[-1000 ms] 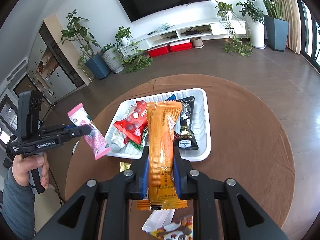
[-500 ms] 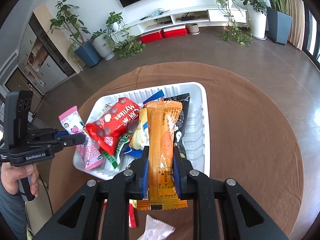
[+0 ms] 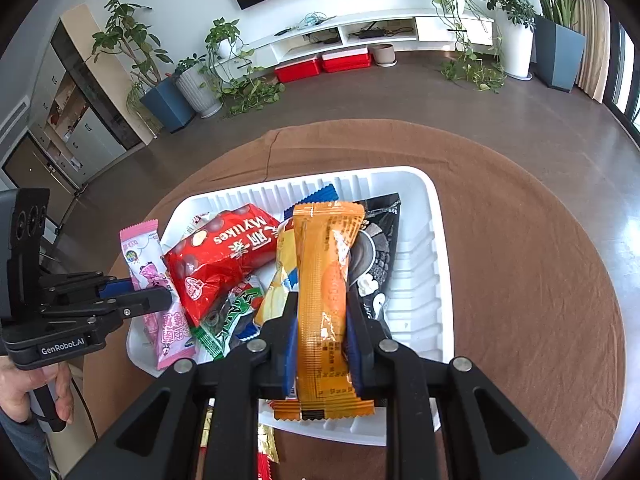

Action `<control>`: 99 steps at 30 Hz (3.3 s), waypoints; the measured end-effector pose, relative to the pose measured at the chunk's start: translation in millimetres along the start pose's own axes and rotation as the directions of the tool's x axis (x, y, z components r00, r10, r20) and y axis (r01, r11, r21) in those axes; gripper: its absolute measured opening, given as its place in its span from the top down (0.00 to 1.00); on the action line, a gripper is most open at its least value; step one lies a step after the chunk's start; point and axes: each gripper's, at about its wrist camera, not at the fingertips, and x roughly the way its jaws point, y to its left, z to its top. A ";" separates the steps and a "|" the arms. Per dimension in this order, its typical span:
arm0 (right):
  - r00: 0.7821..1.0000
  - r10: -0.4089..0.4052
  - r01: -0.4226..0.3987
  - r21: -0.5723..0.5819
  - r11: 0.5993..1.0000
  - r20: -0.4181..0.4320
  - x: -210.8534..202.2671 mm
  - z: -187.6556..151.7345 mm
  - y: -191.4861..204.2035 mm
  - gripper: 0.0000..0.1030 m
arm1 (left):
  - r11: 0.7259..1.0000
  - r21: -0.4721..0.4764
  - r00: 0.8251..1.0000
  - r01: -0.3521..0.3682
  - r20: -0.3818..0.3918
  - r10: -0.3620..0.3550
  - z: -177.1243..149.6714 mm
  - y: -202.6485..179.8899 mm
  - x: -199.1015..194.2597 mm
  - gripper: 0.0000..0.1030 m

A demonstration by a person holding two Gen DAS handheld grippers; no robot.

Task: Organize snacks
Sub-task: 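Carry the pink wrapper and orange bar over the white tray with both tools, then open both tools to release the snacks into the tray, then move both tools back over the remaining snacks beside the tray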

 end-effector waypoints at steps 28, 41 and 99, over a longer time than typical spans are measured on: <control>0.999 0.005 -0.005 -0.001 1.000 0.044 -33.5 -6.7 10.9 0.28 | 0.999 0.024 0.992 -0.042 0.117 0.039 -41.1 -21.8 -44.4 0.05; 0.977 0.065 -0.074 0.037 0.997 0.201 -144.5 -124.7 -8.2 0.09 | 0.936 0.340 0.983 0.087 0.124 -0.136 -141.0 -109.6 -62.0 0.01; 0.993 0.085 -0.087 0.023 0.996 0.077 -135.3 -220.0 -7.9 0.20 | 0.856 0.493 0.987 0.158 -0.113 -0.117 -89.7 -131.8 15.4 0.02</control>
